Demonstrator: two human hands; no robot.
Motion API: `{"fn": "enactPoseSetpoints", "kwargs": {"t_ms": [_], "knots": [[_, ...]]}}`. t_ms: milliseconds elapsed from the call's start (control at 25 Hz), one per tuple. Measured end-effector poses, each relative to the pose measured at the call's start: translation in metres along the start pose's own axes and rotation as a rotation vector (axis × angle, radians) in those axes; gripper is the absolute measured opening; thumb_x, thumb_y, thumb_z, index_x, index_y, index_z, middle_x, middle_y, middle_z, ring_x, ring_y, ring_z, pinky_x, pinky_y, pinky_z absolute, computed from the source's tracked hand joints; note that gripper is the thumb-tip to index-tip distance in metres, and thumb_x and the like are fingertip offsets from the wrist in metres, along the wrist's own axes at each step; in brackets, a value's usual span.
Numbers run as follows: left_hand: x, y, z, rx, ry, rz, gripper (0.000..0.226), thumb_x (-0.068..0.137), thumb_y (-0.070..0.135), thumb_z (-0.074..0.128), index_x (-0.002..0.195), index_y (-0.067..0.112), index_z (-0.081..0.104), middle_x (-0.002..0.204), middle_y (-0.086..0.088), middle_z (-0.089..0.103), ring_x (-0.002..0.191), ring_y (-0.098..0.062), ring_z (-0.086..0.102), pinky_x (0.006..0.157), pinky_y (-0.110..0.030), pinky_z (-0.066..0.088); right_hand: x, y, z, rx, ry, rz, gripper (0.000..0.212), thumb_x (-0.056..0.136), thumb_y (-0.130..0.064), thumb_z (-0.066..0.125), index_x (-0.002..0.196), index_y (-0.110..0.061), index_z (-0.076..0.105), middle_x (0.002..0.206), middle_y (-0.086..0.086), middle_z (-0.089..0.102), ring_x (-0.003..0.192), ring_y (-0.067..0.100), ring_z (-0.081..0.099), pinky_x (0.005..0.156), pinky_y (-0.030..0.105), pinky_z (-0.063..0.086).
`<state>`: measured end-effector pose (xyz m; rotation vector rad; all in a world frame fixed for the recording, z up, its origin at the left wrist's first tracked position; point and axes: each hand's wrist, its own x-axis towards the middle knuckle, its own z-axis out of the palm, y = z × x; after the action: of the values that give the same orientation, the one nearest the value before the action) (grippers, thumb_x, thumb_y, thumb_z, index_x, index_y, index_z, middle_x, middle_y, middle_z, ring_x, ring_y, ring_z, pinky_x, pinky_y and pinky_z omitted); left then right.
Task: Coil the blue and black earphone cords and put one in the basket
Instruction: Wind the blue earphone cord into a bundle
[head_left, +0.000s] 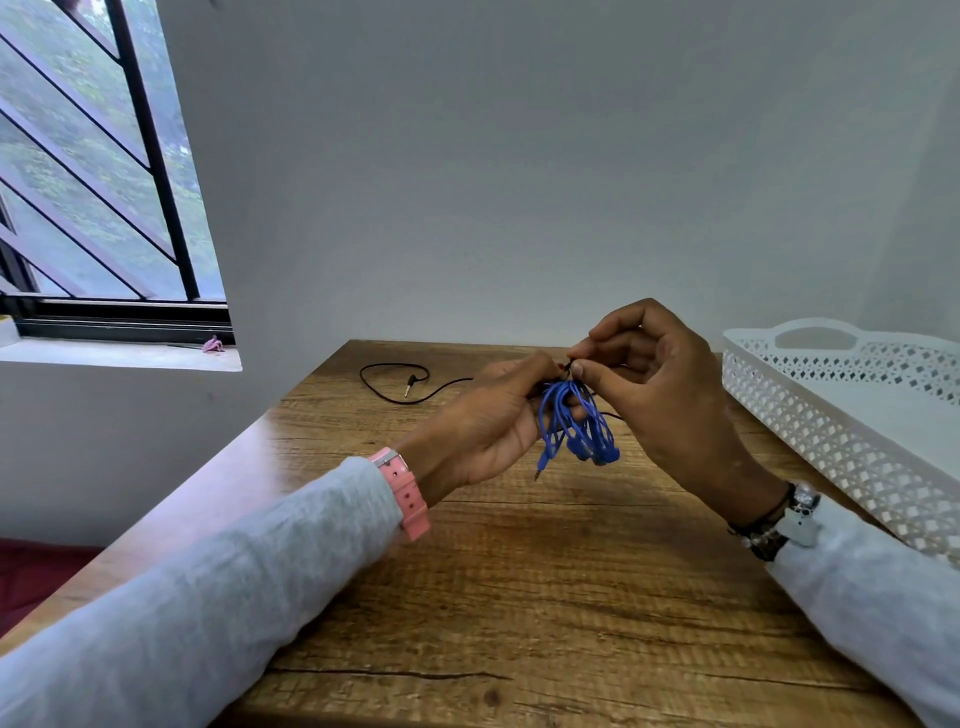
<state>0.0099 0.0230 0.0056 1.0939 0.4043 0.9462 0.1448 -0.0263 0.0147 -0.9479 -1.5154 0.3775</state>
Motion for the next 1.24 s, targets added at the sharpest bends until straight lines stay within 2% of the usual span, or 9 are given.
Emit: {"fn": "enactPoseSetpoints", "kwargs": {"t_ms": [480,760,880,1120,1240], "knots": [[0.0008,0.0011,-0.0022,0.025,0.016,-0.005,0.016,0.092,0.001,0.043,0.089,-0.005,0.057,0.08,-0.013,0.056,0.064,-0.014,0.058,0.06,-0.023,0.056,0.0039,0.0017,-0.0032,0.042,-0.015,0.065,0.029,0.079,0.0,0.07,0.096,-0.017,0.054,0.085,0.0,0.069,0.075,0.004,0.07,0.065,0.011,0.052],[0.0022,-0.0002,-0.0042,0.036,-0.011,0.015,0.021,0.092,0.003,0.044,0.104,-0.01,0.056,0.081,-0.012,0.058,0.066,-0.015,0.059,0.064,-0.023,0.055,0.0062,0.0038,-0.0055,0.043,-0.014,0.097,0.025,0.079,-0.002,0.07,0.093,-0.019,0.057,0.086,0.0,0.071,0.079,0.007,0.071,0.07,0.015,0.055],[0.0022,-0.0011,-0.0039,0.053,-0.005,0.017,0.02,0.093,0.003,0.043,0.1,-0.009,0.057,0.082,-0.012,0.058,0.066,-0.015,0.058,0.065,-0.023,0.055,0.0069,0.0038,-0.007,0.047,-0.025,0.109,0.024,0.078,-0.001,0.07,0.093,-0.016,0.058,0.086,0.0,0.071,0.077,0.007,0.071,0.071,0.015,0.055],[0.0022,-0.0014,-0.0048,0.057,-0.016,0.01,0.022,0.093,0.006,0.041,0.103,-0.008,0.055,0.083,-0.014,0.058,0.063,-0.017,0.059,0.068,-0.025,0.053,0.0077,0.0065,-0.0076,0.098,-0.033,0.152,0.025,0.078,-0.003,0.071,0.091,-0.02,0.058,0.087,0.003,0.071,0.083,0.016,0.072,0.08,0.029,0.057],[0.0014,-0.001,-0.0036,0.062,-0.014,0.016,0.021,0.093,0.005,0.039,0.097,-0.006,0.057,0.082,-0.015,0.057,0.062,-0.017,0.058,0.066,-0.025,0.052,0.0075,0.0082,-0.007,0.109,-0.033,0.149,0.026,0.077,-0.004,0.071,0.09,-0.022,0.058,0.087,0.003,0.071,0.084,0.018,0.072,0.082,0.034,0.057]]}}
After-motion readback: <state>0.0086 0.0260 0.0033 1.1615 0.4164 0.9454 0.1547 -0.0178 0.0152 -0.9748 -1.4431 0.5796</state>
